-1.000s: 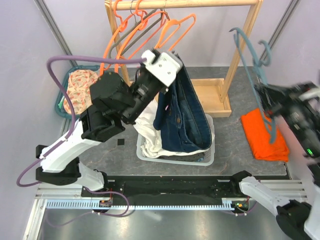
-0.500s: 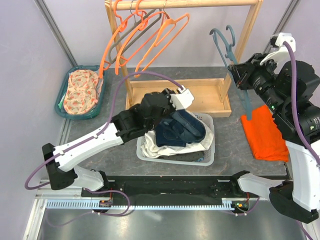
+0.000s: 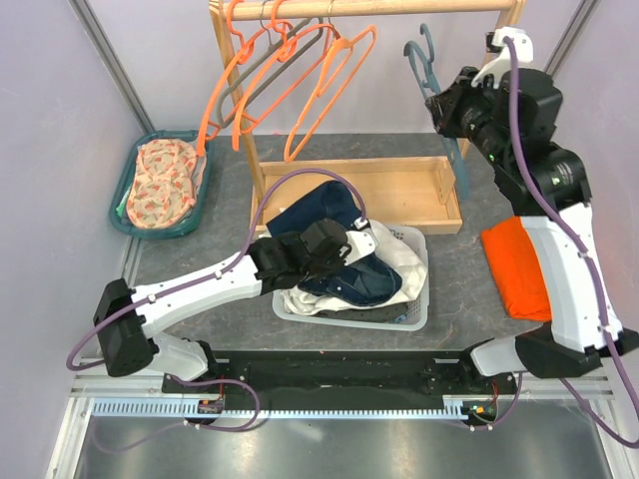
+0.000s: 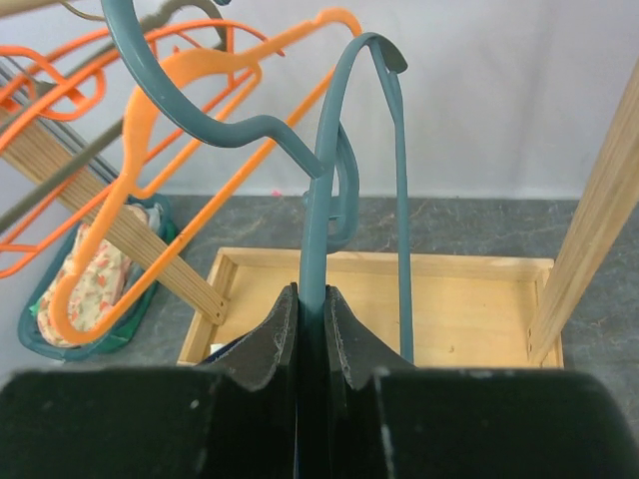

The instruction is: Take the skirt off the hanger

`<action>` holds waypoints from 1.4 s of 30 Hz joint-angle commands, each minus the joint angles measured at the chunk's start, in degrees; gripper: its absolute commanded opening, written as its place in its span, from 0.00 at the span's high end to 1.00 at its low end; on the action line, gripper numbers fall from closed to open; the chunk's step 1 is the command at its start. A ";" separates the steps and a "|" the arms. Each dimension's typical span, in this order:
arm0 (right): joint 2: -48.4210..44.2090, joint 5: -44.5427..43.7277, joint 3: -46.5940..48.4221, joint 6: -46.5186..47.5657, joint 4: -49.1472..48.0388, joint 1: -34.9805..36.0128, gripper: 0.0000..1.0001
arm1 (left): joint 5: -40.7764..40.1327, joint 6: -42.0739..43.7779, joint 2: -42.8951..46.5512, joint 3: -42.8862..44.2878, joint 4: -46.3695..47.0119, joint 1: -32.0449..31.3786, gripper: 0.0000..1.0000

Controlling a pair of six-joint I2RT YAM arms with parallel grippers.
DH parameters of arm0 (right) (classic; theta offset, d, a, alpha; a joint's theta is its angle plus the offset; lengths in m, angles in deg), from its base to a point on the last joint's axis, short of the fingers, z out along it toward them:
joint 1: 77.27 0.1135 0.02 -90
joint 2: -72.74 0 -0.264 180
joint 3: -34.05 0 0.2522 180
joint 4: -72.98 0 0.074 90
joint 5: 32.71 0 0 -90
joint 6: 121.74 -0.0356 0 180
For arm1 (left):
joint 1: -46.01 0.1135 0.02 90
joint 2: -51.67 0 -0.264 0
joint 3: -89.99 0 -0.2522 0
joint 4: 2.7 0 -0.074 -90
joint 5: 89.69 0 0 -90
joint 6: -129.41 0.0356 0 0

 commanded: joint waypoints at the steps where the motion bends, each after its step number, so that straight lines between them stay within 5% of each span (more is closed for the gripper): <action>1: 1.64 -0.98 3.42 -0.65 -4.81 -0.70 1.00 | 4.80 -8.73 -4.22 1.42 -4.53 0.07 0.98; 6: 5.41 -0.19 5.35 -1.53 -7.01 -1.67 1.00 | 6.64 -8.38 -10.11 -4.88 -1.65 0.33 0.95; 10: 8.75 1.39 9.21 -2.94 -8.24 -3.34 1.00 | 8.41 -9.70 -12.67 -8.15 1.08 0.42 0.53; 15: 13.23 4.91 13.61 -5.05 -9.38 -4.75 1.00 | 10.24 -10.75 -11.62 -11.84 3.28 -1.43 0.34; 19: 15.52 6.23 15.29 -5.22 -9.73 -6.06 1.00 | 14.72 -8.74 -6.53 -12.82 1.10 -2.83 0.05; 25: 17.81 7.81 14.59 -6.54 -11.66 -8.35 1.00 | 26.33 2.33 -0.20 -7.64 -7.78 -3.10 0.00; 34: 20.80 12.12 13.98 -8.56 -13.86 -11.16 1.00 | 13.60 5.33 3.94 5.98 -11.30 -2.57 0.00; 42: 20.27 12.65 9.93 -8.48 -14.57 -11.52 1.00 | 16.13 2.00 3.94 9.42 -12.71 -2.22 0.00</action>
